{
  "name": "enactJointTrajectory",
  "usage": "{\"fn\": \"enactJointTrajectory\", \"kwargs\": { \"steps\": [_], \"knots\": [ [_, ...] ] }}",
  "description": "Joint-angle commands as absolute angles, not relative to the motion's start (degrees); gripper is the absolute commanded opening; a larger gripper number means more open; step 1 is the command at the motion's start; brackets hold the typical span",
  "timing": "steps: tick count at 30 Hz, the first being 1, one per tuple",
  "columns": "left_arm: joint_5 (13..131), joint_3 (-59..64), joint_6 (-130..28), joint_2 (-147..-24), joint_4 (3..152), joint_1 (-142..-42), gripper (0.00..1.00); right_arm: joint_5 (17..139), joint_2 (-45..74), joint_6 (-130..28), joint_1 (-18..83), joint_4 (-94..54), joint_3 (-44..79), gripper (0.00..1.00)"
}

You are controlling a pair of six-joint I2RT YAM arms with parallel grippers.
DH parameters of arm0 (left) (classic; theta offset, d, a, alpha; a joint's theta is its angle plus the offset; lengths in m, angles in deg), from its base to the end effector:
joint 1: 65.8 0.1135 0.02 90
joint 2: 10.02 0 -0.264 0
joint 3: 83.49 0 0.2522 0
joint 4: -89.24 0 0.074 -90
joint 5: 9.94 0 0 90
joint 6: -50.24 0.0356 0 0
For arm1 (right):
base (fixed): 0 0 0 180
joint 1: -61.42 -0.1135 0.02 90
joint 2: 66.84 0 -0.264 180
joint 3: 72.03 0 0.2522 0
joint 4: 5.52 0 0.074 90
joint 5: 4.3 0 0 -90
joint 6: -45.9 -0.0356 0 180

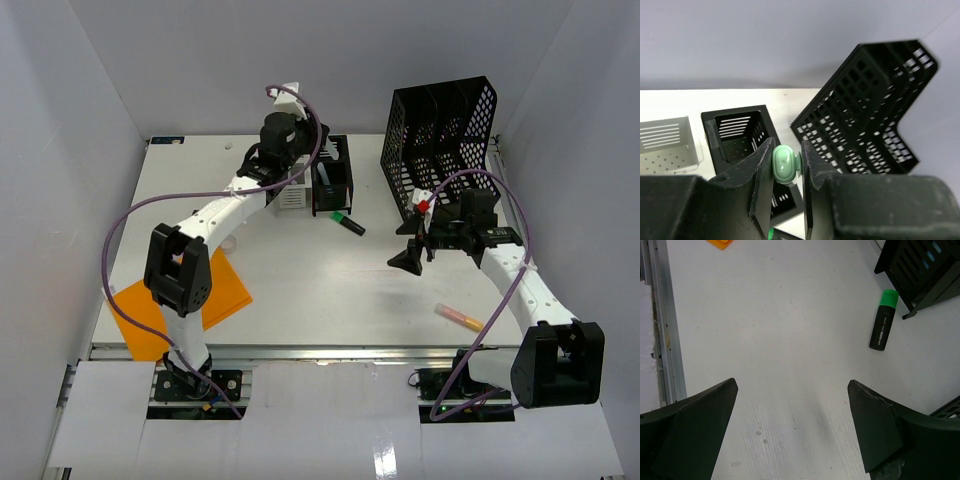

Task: Organize the desk

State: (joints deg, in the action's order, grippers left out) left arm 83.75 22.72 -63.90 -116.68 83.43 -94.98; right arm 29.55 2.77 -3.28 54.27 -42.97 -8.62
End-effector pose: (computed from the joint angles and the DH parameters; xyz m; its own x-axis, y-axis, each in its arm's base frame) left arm 0.3999 -0.2207 0.3525 -0.2630 -0.3206 -0.9100 0.3541 0.8453 -0.4001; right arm 0.2410 0.0600 0.2690 -0.0832 -0.3774 -0.9223 -0.9514 0.3055 -0.0392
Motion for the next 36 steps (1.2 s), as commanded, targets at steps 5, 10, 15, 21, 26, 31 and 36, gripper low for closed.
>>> {"fn": "enactJointTrajectory", "kwargs": {
  "steps": [5,10,15,21,26,31,36],
  "knots": [
    [85.1,29.6,-57.9,-123.0,76.0,-95.4,0.13,27.1,1.4,-2.5,57.0,-43.0,-9.0,0.98],
    [84.5,29.2,-57.9,-123.8,75.8,-95.4,0.16,27.5,1.9,-2.5,57.5,-43.1,-9.1,0.98],
    [83.7,29.2,-58.3,-124.4,73.5,-95.4,0.63,29.6,2.5,-3.2,58.8,-42.9,-9.0,0.98],
    [80.9,29.1,-56.1,-121.8,72.4,-95.4,0.9,34.7,1.5,-3.3,65.0,-43.0,-9.2,0.98],
    [76.4,26.4,-51.9,-112.4,70.7,-95.3,0.98,48.9,-0.5,2.2,67.8,-43.2,-10.2,0.98],
    [67.9,11.5,-51.1,-95.1,72.1,-94.9,0.98,53.1,1.7,14.2,68.0,-51.5,-10.0,0.98],
    [62.9,-12.3,-53.4,-77.9,80.0,-94.4,0.98,58.7,6.1,17.3,68.0,-63.5,-7.9,0.98]
  ]
}}
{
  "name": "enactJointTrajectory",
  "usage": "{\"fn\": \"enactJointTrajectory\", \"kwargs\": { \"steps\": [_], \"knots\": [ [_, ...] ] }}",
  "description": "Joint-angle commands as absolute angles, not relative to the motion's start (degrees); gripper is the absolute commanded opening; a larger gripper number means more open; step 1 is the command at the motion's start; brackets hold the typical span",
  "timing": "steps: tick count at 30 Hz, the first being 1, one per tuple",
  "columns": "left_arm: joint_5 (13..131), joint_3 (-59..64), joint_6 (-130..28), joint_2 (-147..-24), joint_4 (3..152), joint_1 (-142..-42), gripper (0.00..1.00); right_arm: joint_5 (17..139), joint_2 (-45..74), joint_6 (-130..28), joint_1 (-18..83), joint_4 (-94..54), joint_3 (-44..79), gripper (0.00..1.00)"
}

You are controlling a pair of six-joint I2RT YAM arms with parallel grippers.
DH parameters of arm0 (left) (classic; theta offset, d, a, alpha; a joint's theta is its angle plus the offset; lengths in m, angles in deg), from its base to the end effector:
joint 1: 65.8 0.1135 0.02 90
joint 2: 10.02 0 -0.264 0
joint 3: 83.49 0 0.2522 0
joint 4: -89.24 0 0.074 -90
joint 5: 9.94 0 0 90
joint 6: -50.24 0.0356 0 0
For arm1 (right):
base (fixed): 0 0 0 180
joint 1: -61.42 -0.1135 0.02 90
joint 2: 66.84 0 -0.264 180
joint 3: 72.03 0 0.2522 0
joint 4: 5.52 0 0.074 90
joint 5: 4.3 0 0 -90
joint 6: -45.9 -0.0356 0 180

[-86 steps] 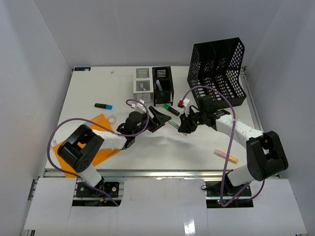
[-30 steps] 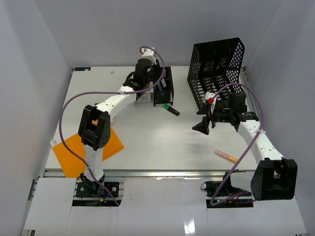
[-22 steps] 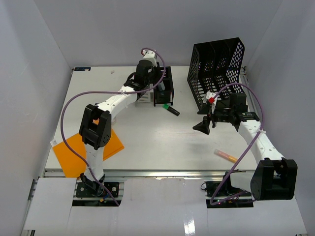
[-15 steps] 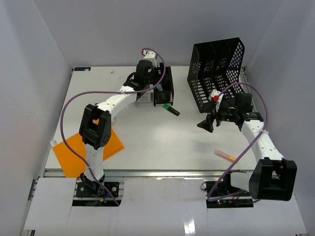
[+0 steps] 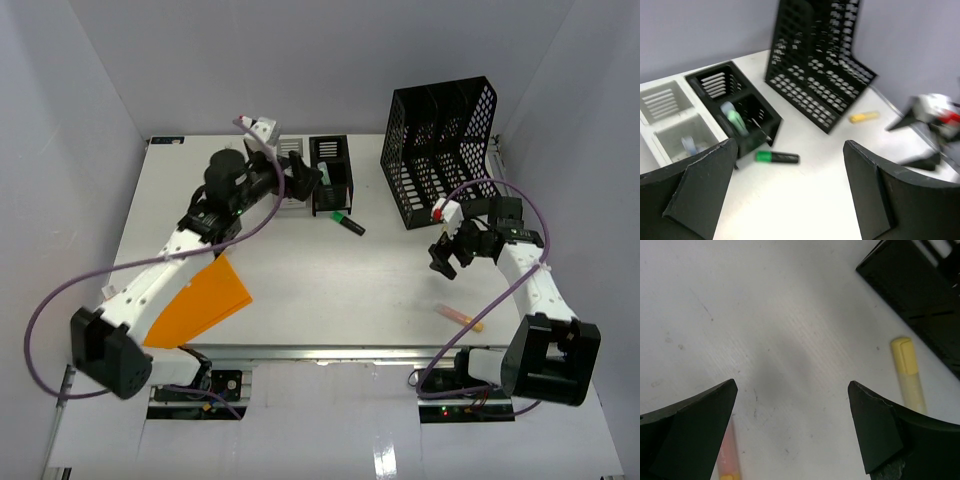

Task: Organize the desk

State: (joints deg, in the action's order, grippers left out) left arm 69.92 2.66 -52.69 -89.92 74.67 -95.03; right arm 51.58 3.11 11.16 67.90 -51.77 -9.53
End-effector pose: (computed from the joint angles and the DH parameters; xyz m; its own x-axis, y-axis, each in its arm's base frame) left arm 0.2869 -0.1677 0.3851 -0.2646 -0.1043 -0.9587 0.5884 0.7702 -0.2462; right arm 0.2415 -0.0073 0.2454 -0.2620 -0.6549 -0.7088 -0.7928 0.5648 -0.2289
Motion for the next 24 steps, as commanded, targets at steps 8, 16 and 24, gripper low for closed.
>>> {"fn": "enactJointTrajectory", "kwargs": {
  "steps": [8,16,24],
  "knots": [
    [60.7,-28.6,-53.6,-70.3,85.7,-93.5,0.98,69.6,-1.2,23.6,64.8,-65.6,-19.0,0.98],
    [58.3,-28.0,-53.2,-68.8,84.2,-93.5,0.98,74.3,-0.7,23.6,62.7,-67.0,-22.3,0.95],
    [54.9,-29.7,-54.3,-67.5,87.1,-93.5,0.98,79.5,1.3,17.5,56.1,-59.0,-26.6,0.77]
  ]
}}
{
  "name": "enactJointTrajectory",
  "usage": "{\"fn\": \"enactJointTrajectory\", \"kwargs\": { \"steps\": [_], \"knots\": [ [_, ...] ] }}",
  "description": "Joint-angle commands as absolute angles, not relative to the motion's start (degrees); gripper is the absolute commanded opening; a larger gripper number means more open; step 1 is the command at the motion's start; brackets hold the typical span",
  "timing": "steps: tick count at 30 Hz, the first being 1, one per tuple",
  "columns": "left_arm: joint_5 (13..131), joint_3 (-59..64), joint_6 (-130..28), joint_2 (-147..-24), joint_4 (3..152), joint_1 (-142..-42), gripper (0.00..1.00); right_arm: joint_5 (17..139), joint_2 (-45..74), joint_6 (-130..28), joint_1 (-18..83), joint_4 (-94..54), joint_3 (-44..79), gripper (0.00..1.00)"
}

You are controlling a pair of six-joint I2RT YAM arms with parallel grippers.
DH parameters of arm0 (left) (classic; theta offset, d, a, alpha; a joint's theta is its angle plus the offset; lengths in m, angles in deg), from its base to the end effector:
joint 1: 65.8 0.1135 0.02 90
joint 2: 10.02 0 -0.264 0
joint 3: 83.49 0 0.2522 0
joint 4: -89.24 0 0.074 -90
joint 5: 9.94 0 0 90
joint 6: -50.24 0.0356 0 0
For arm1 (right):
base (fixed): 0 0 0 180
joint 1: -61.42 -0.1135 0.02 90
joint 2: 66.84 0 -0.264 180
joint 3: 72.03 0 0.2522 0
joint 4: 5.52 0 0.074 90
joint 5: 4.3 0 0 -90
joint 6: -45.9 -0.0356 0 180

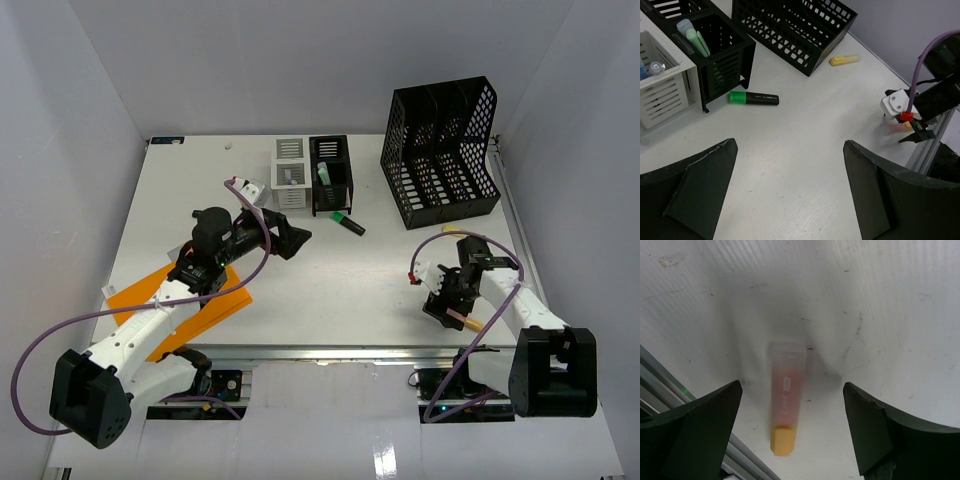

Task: Organize the desk

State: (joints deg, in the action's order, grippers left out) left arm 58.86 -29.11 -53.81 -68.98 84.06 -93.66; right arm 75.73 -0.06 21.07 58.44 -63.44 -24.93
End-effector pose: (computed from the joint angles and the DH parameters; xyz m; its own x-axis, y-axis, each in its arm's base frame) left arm 0.2070 -0.1240 0.3014 -0.3277 -0.0828 -0.9412 0.6919 0.6573 -0.2987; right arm 0.1762 0.0153 0.1647 -0.3294 -0.9122 -0.2436 -0.9223 0.3661 -0.1239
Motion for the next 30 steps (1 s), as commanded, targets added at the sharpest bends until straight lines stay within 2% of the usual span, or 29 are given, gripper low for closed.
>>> {"fn": "enactJointTrajectory", "kwargs": {
  "steps": [1,6,8,11,13,20,25,30],
  "knots": [
    [54.0,-30.2,-54.5,-67.3,87.9,-93.6,0.98,79.7,1.7,16.8,55.9,-58.0,-26.7,0.74],
    [50.5,-32.3,-55.5,-65.8,92.1,-93.6,0.98,78.9,2.3,16.0,55.7,-55.9,-26.9,0.63],
    [49.3,-33.2,-56.3,-65.5,93.7,-93.5,0.98,78.2,2.6,16.0,55.7,-55.7,-26.7,0.53],
    [47.8,-34.1,-57.7,-65.7,95.7,-93.5,0.98,76.7,3.5,15.6,55.6,-55.7,-25.8,0.28],
    [47.1,-34.7,-58.7,-65.8,96.8,-93.5,0.98,75.7,3.8,15.2,55.6,-55.9,-25.2,0.21],
    [46.0,-41.2,-70.5,-65.7,108.2,-93.6,0.98,66.6,5.2,12.5,55.6,-58.1,-16.3,0.08],
    [50.4,-45.6,-78.3,-71.9,115.7,-97.0,0.98,56.2,9.4,3.6,55.5,-58.7,-4.4,0.08],
    [59.2,-38.7,-77.4,-81.2,113.8,-107.0,0.98,46.4,14.4,-9.8,54.5,-54.1,4.0,0.08]
  ]
}}
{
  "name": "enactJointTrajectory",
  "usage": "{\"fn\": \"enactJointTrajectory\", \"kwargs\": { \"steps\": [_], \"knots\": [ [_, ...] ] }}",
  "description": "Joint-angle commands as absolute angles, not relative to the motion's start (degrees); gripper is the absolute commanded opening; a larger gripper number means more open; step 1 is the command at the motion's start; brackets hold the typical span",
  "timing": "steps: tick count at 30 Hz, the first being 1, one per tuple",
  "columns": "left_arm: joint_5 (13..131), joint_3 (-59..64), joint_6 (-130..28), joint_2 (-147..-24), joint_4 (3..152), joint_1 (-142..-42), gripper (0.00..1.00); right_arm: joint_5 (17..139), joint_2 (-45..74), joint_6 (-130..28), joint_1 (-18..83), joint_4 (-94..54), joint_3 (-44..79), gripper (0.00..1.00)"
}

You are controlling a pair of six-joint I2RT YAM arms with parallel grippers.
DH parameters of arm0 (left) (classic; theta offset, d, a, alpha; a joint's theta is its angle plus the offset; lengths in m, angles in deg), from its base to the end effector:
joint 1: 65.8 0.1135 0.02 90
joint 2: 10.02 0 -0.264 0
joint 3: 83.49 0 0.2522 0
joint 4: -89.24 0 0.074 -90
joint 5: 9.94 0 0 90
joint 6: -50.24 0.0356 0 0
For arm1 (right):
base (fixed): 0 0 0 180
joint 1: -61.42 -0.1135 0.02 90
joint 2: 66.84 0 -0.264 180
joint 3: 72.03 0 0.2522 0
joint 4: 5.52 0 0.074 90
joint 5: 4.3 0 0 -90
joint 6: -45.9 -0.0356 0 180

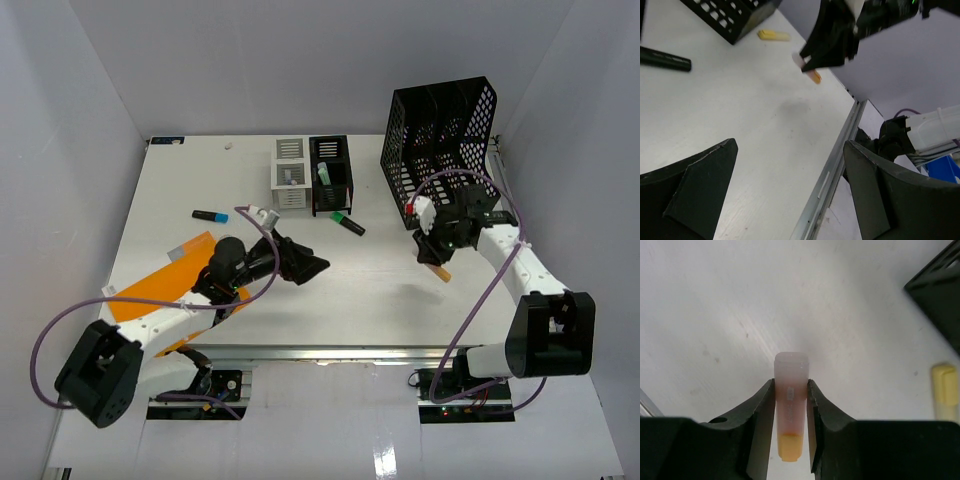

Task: Organize the desk

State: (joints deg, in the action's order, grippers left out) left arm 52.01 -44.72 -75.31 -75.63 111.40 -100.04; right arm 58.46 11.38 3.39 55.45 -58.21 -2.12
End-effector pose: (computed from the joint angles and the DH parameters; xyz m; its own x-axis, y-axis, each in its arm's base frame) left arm 0.1899 -0.1495 0.2315 -0.5689 -0.2335 -0.7886 0.6800 0.4057 -0.6107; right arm 0.2637 0.0440 0.2431 -0.3569 -0.6963 -0.6227 -0.8529 0.5149 -0.0869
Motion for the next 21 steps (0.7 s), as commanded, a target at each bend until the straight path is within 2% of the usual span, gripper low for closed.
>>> {"fn": "enactJointTrajectory", "kwargs": {
  "steps": [1,7,13,21],
  "knots": [
    [60.4,-36.8,-77.6,-83.0,113.7,-108.4,0.98,45.2,15.1,-12.8,54.2,-52.3,4.9,0.08],
    [69.2,-30.7,-80.0,-92.1,116.0,-112.2,0.98,47.6,15.9,-32.9,51.5,-40.4,6.5,0.08],
    [74.1,-24.5,-80.6,-99.5,116.4,-114.7,0.98,49.8,14.0,-46.1,50.5,-31.5,3.2,0.08],
    [76.6,-19.2,-80.9,-105.4,115.1,-116.2,0.98,47.5,7.3,-53.6,50.3,-22.3,-3.6,0.08]
  ]
}}
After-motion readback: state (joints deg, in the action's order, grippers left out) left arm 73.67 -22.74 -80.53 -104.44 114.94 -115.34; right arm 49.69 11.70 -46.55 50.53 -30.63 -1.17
